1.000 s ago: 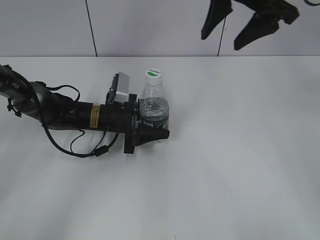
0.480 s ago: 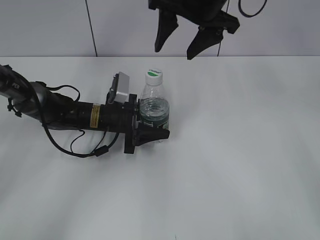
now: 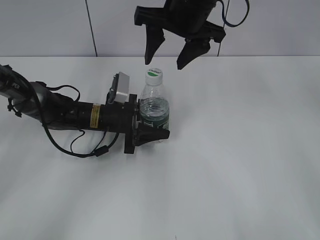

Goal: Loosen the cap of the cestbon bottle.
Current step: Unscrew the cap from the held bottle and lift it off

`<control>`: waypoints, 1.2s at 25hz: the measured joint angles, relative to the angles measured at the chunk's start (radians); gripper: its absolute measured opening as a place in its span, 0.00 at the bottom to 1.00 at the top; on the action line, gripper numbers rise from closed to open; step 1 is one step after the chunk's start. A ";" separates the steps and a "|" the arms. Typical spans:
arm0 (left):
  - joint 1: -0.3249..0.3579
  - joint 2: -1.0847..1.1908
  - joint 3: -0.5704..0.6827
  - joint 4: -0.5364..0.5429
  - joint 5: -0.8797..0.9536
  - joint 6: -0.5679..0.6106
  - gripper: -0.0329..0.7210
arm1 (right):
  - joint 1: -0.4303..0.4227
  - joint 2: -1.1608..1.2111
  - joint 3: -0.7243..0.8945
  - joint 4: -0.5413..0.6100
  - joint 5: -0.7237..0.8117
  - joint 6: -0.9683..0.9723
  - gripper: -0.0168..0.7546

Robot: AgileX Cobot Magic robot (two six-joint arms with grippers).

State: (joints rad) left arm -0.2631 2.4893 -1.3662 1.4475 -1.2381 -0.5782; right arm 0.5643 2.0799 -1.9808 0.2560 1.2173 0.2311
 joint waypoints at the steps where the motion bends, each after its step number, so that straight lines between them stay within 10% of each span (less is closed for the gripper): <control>1: 0.000 0.000 0.000 0.000 0.000 0.000 0.59 | 0.004 0.003 0.000 -0.004 0.000 0.002 0.71; 30: 0.000 0.000 0.000 0.004 0.000 0.000 0.59 | 0.052 0.048 -0.001 -0.060 0.001 0.020 0.71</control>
State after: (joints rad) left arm -0.2631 2.4893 -1.3662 1.4511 -1.2381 -0.5782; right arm 0.6161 2.1280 -1.9815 0.1961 1.2185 0.2507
